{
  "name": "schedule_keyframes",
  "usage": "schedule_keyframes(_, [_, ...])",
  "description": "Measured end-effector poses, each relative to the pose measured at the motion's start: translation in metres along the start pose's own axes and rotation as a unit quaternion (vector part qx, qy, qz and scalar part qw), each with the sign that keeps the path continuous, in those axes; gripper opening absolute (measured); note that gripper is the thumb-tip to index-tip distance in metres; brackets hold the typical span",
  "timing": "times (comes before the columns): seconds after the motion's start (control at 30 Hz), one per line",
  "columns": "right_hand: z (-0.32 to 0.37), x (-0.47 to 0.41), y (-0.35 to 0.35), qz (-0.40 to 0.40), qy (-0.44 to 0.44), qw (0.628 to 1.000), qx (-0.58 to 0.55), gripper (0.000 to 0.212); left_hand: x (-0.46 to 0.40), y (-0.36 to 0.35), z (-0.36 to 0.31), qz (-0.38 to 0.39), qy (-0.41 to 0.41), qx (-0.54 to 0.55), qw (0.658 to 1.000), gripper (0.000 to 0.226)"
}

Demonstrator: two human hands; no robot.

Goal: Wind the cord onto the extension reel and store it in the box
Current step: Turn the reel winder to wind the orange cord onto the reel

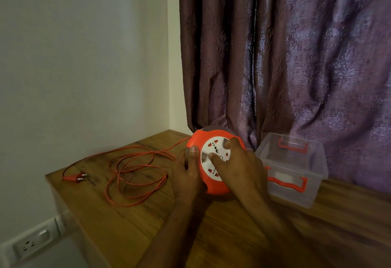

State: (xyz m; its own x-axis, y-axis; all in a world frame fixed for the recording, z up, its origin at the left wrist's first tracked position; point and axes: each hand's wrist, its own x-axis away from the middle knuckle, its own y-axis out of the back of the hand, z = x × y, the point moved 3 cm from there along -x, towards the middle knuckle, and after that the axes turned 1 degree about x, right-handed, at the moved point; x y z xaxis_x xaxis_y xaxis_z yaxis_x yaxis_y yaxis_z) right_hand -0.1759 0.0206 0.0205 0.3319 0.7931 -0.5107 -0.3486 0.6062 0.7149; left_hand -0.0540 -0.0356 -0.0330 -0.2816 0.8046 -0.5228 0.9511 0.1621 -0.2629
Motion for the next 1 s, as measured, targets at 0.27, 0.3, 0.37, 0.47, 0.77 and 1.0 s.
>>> schedule_keyframes(0.27, [0.008,-0.007,0.024,0.02,0.162,0.987,0.01,0.041,0.0,0.004,-0.007,-0.005,0.027,0.024,0.999,0.026])
schedule_keyframes(0.3, [0.009,-0.007,0.025,0.046,0.188,0.981,0.023,0.048,0.001,0.003,-0.008,0.001,0.028,0.018,0.999,0.027])
schedule_keyframes(0.37, [0.009,-0.006,0.024,0.096,0.217,0.97,0.058,0.059,0.002,0.003,-0.007,-0.003,0.036,0.022,0.999,0.028])
schedule_keyframes(0.47, [0.007,-0.003,0.018,0.148,0.231,0.955,0.11,0.065,0.0,0.004,-0.004,-0.013,0.052,0.032,0.998,0.029])
schedule_keyframes(0.77, [0.006,-0.001,0.01,0.081,0.238,0.956,0.15,0.055,0.0,0.003,-0.005,-0.024,0.063,0.053,0.996,0.028])
schedule_keyframes(1.0, [0.003,-0.005,0.003,0.004,0.138,0.986,0.093,0.067,0.001,0.002,-0.004,-0.02,0.023,0.035,0.999,0.034])
